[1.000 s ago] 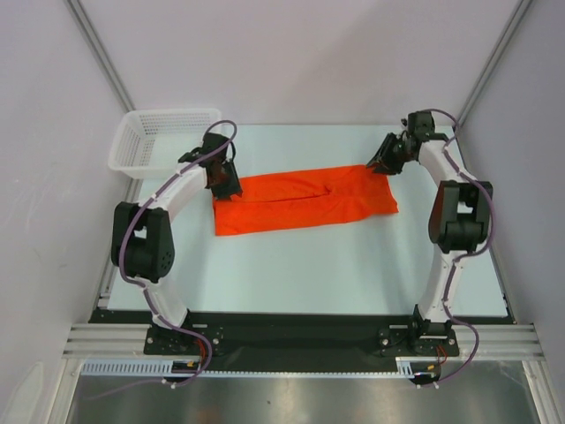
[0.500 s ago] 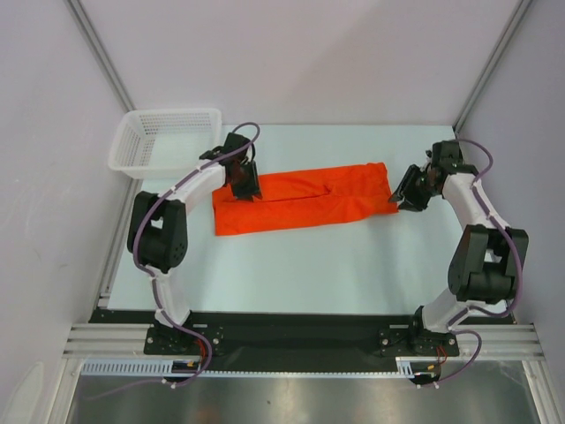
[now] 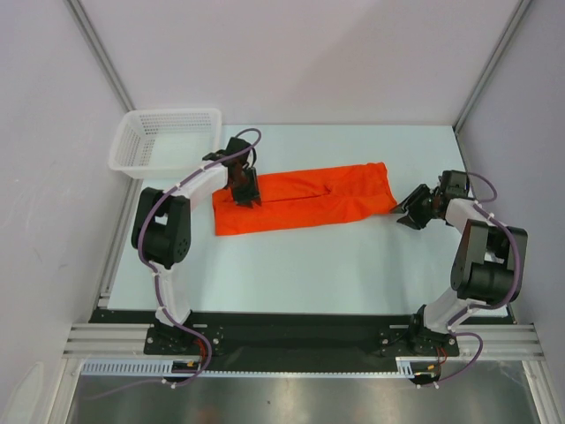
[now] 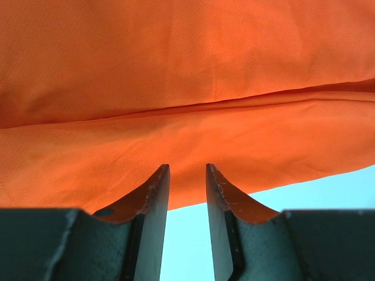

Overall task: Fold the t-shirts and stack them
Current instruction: Fold the tshirt

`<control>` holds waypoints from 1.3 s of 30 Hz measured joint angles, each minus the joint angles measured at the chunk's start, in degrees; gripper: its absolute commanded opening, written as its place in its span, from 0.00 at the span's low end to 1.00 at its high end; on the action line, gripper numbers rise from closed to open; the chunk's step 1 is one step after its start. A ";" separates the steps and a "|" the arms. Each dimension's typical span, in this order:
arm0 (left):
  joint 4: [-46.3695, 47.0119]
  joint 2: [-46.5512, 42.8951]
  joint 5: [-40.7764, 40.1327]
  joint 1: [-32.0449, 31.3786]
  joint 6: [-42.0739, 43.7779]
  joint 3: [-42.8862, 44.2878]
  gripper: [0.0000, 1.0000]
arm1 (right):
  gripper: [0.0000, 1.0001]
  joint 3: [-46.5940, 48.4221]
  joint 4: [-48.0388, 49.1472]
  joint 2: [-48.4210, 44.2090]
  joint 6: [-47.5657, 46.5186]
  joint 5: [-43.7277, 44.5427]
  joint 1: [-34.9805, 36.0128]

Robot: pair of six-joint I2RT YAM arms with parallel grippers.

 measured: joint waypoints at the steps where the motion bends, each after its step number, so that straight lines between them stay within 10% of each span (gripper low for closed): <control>1: -0.02 0.00 0.02 0.07 0.00 -0.24 0.36 | 0.47 -0.57 1.44 0.24 0.50 -0.20 0.02; 12: -0.09 1.27 -0.70 3.26 0.00 -0.90 0.34 | 0.36 -1.38 10.73 6.14 2.32 -0.15 -0.02; 16: -0.55 3.58 -2.03 3.41 -0.02 -0.90 0.34 | 0.00 -0.09 11.96 8.44 1.86 -0.17 -0.02; 39: -1.36 3.15 -5.84 3.48 -0.31 -2.10 0.41 | 0.02 17.16 -7.32 16.87 -10.36 14.97 5.38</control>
